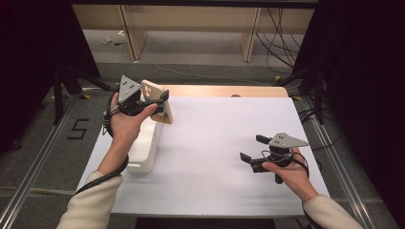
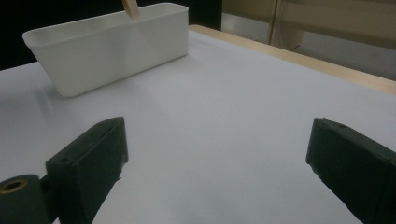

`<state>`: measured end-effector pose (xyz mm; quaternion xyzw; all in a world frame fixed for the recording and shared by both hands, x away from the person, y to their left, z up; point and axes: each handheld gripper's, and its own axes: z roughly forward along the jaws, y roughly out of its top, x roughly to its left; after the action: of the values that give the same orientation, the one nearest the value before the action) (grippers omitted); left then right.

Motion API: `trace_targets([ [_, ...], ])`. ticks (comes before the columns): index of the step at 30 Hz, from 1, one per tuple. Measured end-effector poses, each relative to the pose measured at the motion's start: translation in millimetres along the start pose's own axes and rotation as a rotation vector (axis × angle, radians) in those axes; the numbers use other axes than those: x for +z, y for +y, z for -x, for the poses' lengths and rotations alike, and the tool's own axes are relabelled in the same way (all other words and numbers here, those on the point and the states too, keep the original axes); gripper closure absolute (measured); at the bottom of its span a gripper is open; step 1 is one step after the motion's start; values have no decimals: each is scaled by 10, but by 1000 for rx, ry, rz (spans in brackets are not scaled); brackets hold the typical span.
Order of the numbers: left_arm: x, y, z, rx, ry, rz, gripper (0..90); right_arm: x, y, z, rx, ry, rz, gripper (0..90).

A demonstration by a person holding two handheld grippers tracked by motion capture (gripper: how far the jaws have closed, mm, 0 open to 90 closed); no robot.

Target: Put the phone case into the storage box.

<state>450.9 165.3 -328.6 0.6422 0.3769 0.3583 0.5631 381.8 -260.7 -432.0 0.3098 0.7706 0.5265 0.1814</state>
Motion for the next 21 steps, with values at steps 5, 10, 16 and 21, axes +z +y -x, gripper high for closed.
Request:
trace_targets([
  [5,-4,0,-7,-4,2,1,103,1,-1,0,0,1,0,66],
  [10,-7,1,-16,-2,7,0,103,1,-1,1,0,1,0,66],
  [16,-11,0,-31,-4,12,0,103,1,-1,0,0,1,0,66],
  [21,-16,3,-46,0,14,1,103,1,-1,-1,0,0,0,65],
])
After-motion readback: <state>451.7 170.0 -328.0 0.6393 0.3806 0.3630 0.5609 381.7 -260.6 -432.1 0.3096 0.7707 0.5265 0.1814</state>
